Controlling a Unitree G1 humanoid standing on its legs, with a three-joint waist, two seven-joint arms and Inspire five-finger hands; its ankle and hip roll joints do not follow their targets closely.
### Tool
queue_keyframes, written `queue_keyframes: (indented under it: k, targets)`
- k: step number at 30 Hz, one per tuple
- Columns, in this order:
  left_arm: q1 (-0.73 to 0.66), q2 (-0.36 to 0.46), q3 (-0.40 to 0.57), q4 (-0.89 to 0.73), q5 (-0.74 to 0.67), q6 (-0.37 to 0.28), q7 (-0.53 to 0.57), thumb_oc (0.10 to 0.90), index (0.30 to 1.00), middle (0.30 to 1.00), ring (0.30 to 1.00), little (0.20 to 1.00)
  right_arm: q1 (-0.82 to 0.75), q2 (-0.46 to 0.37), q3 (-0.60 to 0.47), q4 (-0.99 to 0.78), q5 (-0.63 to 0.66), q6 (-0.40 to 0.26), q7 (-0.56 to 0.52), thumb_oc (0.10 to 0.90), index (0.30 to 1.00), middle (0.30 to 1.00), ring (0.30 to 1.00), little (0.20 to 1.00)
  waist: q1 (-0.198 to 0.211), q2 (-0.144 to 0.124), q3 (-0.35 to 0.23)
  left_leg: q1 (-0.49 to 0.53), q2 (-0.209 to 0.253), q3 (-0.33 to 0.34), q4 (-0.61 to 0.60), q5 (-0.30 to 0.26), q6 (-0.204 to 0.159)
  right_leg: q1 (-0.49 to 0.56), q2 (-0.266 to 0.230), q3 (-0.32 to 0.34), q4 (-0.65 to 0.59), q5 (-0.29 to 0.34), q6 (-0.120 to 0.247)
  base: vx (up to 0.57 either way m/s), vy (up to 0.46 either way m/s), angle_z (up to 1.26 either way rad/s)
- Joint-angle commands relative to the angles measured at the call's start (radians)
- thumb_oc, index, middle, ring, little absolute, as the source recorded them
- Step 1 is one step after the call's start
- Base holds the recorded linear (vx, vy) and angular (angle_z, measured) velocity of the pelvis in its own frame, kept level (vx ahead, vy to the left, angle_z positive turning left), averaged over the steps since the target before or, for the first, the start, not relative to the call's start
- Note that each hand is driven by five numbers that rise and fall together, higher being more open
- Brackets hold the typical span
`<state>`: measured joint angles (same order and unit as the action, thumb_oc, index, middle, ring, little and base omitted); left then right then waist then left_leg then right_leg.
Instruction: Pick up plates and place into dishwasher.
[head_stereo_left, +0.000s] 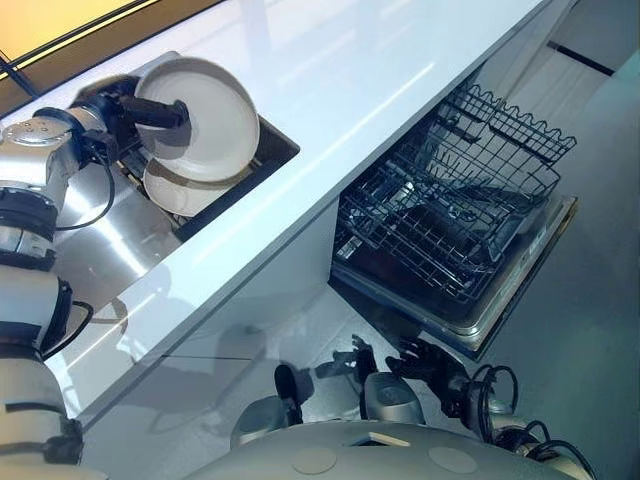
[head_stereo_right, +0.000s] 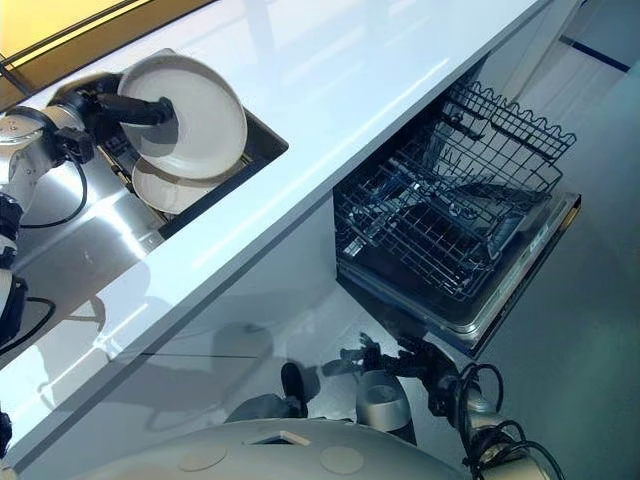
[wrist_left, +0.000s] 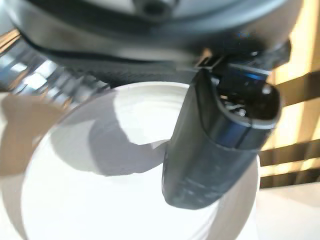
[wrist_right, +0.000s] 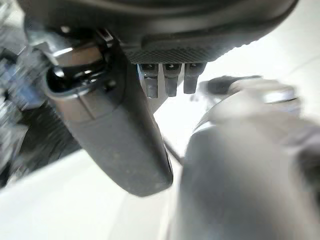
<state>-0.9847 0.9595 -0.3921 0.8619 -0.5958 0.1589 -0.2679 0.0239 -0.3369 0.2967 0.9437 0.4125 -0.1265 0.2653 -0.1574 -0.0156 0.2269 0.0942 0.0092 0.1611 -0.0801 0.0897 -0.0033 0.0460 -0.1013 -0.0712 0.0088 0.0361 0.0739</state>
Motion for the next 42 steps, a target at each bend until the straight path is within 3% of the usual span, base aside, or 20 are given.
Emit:
queue_keyframes:
  k: [1,5,9,13,19,20,22,23,24,25,29,34,38,42]
  targets:
    - [-0.031,0.129,0.143,-0.046,0.128,-0.264,0.218,0.100,0.300,0.300,0.300,0.200,0.011,-0.010,0.056,-0.262,0.191,0.032,0.079,0.800,0.900,0.900,0.900,0.900,-0.003,0.060,-0.102,-0.001,-0.066,-0.005,0.000,-0.118,0.026,-0.014,0.111,-0.008,0.008,-0.036,0.039,-0.13,-0.115,0.00]
    - [0.029,0.143,0.188,-0.106,0.216,-0.366,0.352,0.100,0.300,0.300,0.300,0.200,0.059,0.028,0.055,-0.473,0.534,0.136,0.185,0.800,0.900,0.900,0.900,0.900,-0.007,0.052,-0.113,0.000,-0.053,0.002,-0.005,-0.112,0.017,-0.006,0.117,-0.017,0.005,-0.044,0.033,-0.12,-0.091,0.08]
    - [0.066,0.138,0.223,-0.176,0.276,-0.398,0.438,0.100,0.300,0.300,0.300,0.200,0.093,0.054,0.038,-0.584,0.708,0.195,0.265,0.800,0.900,0.900,0.900,0.900,-0.016,0.049,-0.127,0.004,-0.040,0.019,-0.006,-0.111,0.011,-0.004,0.118,-0.020,0.003,-0.047,0.034,-0.09,-0.054,0.07]
    - [0.116,0.109,0.263,-0.295,0.339,-0.426,0.533,0.100,0.300,0.300,0.300,0.200,0.122,0.076,0.015,-0.725,0.770,0.245,0.284,0.800,0.900,0.900,0.900,0.900,-0.025,0.046,-0.141,0.005,-0.029,0.032,-0.007,-0.109,0.005,-0.005,0.117,-0.021,0.001,-0.048,0.035,-0.07,-0.034,0.02]
    - [0.204,0.086,0.303,-0.498,0.380,-0.449,0.576,0.100,0.300,0.300,0.300,0.200,0.108,0.050,-0.035,-0.969,0.806,0.181,0.178,0.800,0.900,0.900,0.900,0.900,-0.031,0.034,-0.152,0.006,-0.020,0.043,-0.007,-0.106,0.001,-0.007,0.118,-0.016,0.002,-0.049,0.031,-0.05,-0.031,0.00]
    - [0.228,0.077,0.311,-0.545,0.396,-0.457,0.584,0.100,0.300,0.300,0.300,0.200,0.088,0.031,-0.077,-1.033,0.790,0.117,0.109,0.800,0.900,0.900,0.900,0.900,-0.032,0.030,-0.154,0.006,-0.019,0.043,-0.007,-0.107,0.001,-0.007,0.119,-0.016,0.002,-0.049,0.028,-0.05,-0.027,-0.01]
    - [0.255,0.068,0.323,-0.605,0.413,-0.455,0.591,0.100,0.300,0.300,0.300,0.200,0.061,0.000,-0.141,-1.087,0.713,0.047,-0.005,0.800,0.900,0.900,0.900,0.900,-0.034,0.026,-0.155,0.007,-0.018,0.046,-0.007,-0.109,0.001,-0.006,0.120,-0.014,0.001,-0.049,0.026,-0.05,-0.015,-0.01]
    - [0.282,0.063,0.346,-0.670,0.479,-0.433,0.611,0.100,0.300,0.300,0.300,0.200,0.037,-0.041,-0.215,-1.129,0.542,-0.004,-0.148,0.800,0.900,0.900,0.900,0.900,-0.039,0.024,-0.155,0.013,-0.019,0.046,-0.007,-0.114,0.002,0.000,0.121,-0.012,-0.002,-0.052,0.025,-0.05,-0.005,-0.02]
    - [0.290,0.067,0.351,-0.684,0.498,-0.431,0.619,0.100,0.300,0.300,0.300,0.200,0.031,-0.059,-0.236,-1.141,0.486,-0.010,-0.200,0.800,0.900,0.900,0.900,0.900,-0.040,0.024,-0.157,0.009,-0.018,0.048,-0.007,-0.110,0.002,-0.004,0.122,-0.010,-0.005,-0.046,0.023,-0.07,-0.002,-0.07]
    - [0.309,0.090,0.368,-0.716,0.538,-0.427,0.630,0.100,0.300,0.300,0.300,0.200,0.022,-0.102,-0.307,-1.153,0.367,-0.036,-0.325,0.800,0.900,0.900,0.900,0.900,-0.047,0.022,-0.158,0.011,-0.020,0.051,-0.007,-0.111,0.002,0.000,0.122,-0.008,-0.013,-0.043,0.023,-0.05,-0.006,-0.09]
    - [0.368,0.128,0.421,-0.795,0.570,-0.401,0.642,0.100,0.300,0.300,0.300,0.200,0.009,-0.173,-0.445,-1.172,0.269,-0.102,-0.445,0.800,0.900,0.900,0.900,0.900,-0.053,0.022,-0.167,0.010,-0.024,0.055,-0.007,-0.113,0.002,0.006,0.127,-0.010,-0.031,-0.036,0.023,-0.04,-0.010,-0.08]
    - [0.391,0.109,0.441,-0.825,0.539,-0.394,0.666,0.100,0.300,0.300,0.300,0.200,-0.093,-0.259,-0.470,-1.247,0.102,-0.204,-0.486,0.800,0.900,0.900,0.900,0.900,-0.040,0.034,-0.168,0.015,-0.030,0.052,-0.007,-0.113,0.005,0.013,0.128,-0.017,-0.033,-0.039,0.020,-0.03,0.009,-0.13]
    - [0.343,0.085,0.396,-0.783,0.524,-0.425,0.686,0.100,0.300,0.300,0.300,0.200,-0.253,-0.303,-0.402,-1.256,0.129,-0.194,-0.363,0.800,0.900,0.900,0.900,0.900,-0.020,0.040,-0.172,0.020,-0.031,0.051,-0.007,-0.109,0.001,0.020,0.124,-0.037,-0.029,-0.046,0.020,-0.02,0.004,-0.15]
    - [0.329,0.036,0.363,-0.766,0.542,-0.471,0.687,0.100,0.300,0.300,0.300,0.200,-0.365,-0.317,-0.329,-1.257,0.188,-0.130,-0.250,0.800,0.900,0.900,0.900,0.900,-0.003,0.037,-0.183,0.019,-0.031,0.044,-0.007,-0.105,-0.002,0.023,0.124,-0.050,-0.020,-0.057,0.017,0.00,-0.002,-0.01]
